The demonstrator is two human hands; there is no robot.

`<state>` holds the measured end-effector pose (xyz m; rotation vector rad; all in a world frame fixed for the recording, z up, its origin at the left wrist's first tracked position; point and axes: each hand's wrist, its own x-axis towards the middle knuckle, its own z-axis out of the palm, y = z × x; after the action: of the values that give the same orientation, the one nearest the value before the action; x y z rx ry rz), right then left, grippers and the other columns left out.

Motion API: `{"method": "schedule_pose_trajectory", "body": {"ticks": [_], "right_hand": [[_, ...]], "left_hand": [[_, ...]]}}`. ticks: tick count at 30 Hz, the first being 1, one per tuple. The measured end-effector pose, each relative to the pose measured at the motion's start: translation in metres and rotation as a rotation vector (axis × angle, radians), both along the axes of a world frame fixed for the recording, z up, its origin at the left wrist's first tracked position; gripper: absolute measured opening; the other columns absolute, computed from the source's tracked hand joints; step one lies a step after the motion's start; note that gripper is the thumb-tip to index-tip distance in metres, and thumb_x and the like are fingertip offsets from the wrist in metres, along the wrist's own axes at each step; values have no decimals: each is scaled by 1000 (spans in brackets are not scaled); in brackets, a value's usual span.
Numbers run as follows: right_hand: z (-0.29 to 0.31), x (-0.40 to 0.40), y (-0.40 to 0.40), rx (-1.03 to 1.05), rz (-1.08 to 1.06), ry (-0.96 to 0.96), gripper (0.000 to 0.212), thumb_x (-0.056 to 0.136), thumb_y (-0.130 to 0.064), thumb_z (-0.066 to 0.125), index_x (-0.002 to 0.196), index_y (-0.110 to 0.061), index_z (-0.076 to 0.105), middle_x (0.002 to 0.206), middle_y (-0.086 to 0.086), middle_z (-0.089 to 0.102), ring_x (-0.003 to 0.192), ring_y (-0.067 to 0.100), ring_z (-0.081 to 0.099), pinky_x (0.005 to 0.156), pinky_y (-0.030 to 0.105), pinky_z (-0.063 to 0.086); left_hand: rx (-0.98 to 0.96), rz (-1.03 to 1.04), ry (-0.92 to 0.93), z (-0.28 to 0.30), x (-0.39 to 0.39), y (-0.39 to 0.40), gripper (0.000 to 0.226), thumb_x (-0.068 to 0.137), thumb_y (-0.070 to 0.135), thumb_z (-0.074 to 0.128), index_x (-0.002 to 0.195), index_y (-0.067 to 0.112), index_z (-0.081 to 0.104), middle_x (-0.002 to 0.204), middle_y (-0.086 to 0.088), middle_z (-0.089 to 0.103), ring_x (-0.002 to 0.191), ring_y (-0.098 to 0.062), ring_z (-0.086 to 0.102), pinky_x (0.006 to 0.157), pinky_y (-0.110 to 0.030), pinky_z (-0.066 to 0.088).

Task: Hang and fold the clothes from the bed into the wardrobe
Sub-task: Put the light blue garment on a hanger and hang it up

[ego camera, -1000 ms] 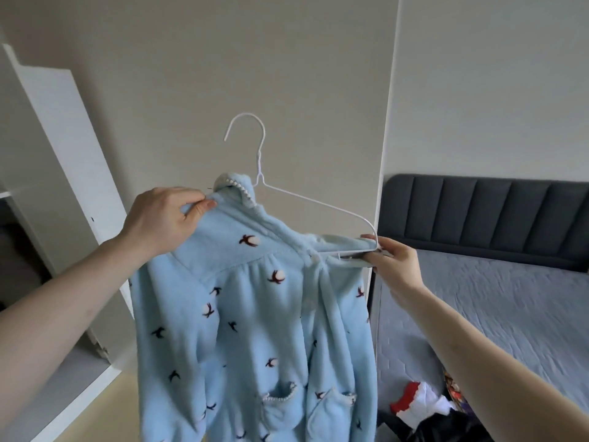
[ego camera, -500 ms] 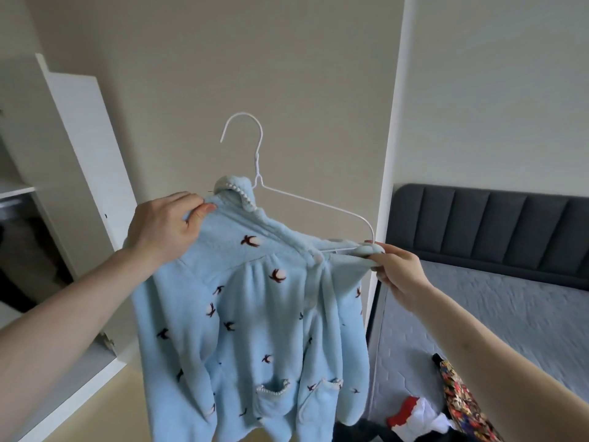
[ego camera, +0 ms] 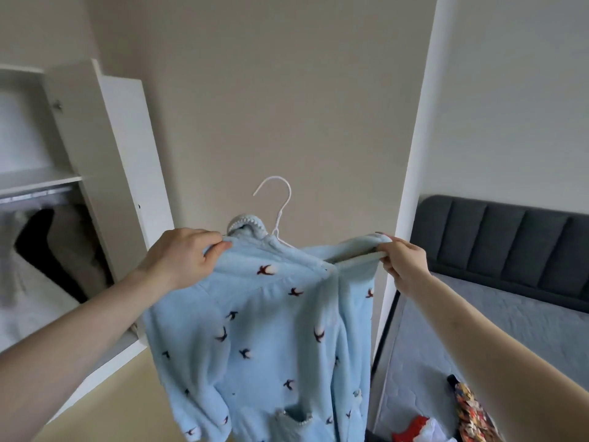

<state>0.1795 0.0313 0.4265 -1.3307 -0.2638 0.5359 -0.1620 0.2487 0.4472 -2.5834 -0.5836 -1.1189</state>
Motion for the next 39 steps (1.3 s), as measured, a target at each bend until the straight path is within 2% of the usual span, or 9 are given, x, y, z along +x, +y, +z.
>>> {"method": "schedule_pose_trajectory", "body": {"ticks": [10,15,19,21,24,27,30,35,39], "right_hand": [[84,-124,26,153,289,-624,25,80,2,57,84,-16,74,79,-9,75,69,7,66,58,22,50],[52,-191,26,53,772,-738,20,83,1,60,92,-17,63,82,-14,65,67,20,68,62,44,62],[32,-178,27,-363,1151,-948,30,87,-17,71,110,-34,64,114,-15,65,82,18,74,71,34,64],[34,-168,37,-412,1127,-1042,24,88,-25,70,105,-42,67,105,-16,71,82,15,74,74,37,64],[31,-151,67,-278,715,-1224,27,87,-22,70,90,-48,67,91,-24,71,87,0,68,80,31,59],[17,-138,107,-198,428,-1344,31,88,-26,71,112,-43,64,114,-25,60,112,8,56,93,28,48],[4,-145,144,-331,549,-1295,32,97,-38,61,128,-40,58,124,-22,59,118,7,53,99,30,44],[-1,-198,194,-359,764,-1238,27,98,-22,49,78,-34,62,74,-17,66,71,8,57,70,26,49],[-1,-254,241,-281,781,-1165,17,90,-13,52,73,-15,56,63,-3,57,62,10,37,62,32,42]], "left_hand": [[-166,214,150,-42,-2,6,38,100,53,43,84,27,66,83,2,73,81,-35,68,62,-36,48],[-346,292,-9,-37,-16,18,47,100,60,38,73,24,50,63,2,59,67,-30,59,60,-37,49],[-310,232,-178,-29,-41,13,41,99,46,54,67,25,42,51,1,35,58,-30,39,52,-35,40],[-321,235,-204,-29,-61,20,39,96,48,50,67,23,41,50,-2,31,57,-29,34,52,-36,38],[-345,231,-218,-31,-92,33,46,95,52,46,67,16,43,52,-6,31,55,-32,43,51,-37,37],[-350,183,-214,-30,-121,44,37,98,48,49,66,28,43,56,-3,37,54,-25,42,52,-33,33],[-333,191,-211,-27,-150,58,37,99,42,53,64,39,41,57,1,36,53,-16,39,52,-30,30],[-397,261,-223,-28,-202,92,41,99,47,50,66,25,41,58,-1,39,54,-17,46,54,-38,40],[-461,321,-241,-28,-244,120,40,100,45,50,69,20,45,59,-3,43,56,-17,48,57,-40,42]]}}
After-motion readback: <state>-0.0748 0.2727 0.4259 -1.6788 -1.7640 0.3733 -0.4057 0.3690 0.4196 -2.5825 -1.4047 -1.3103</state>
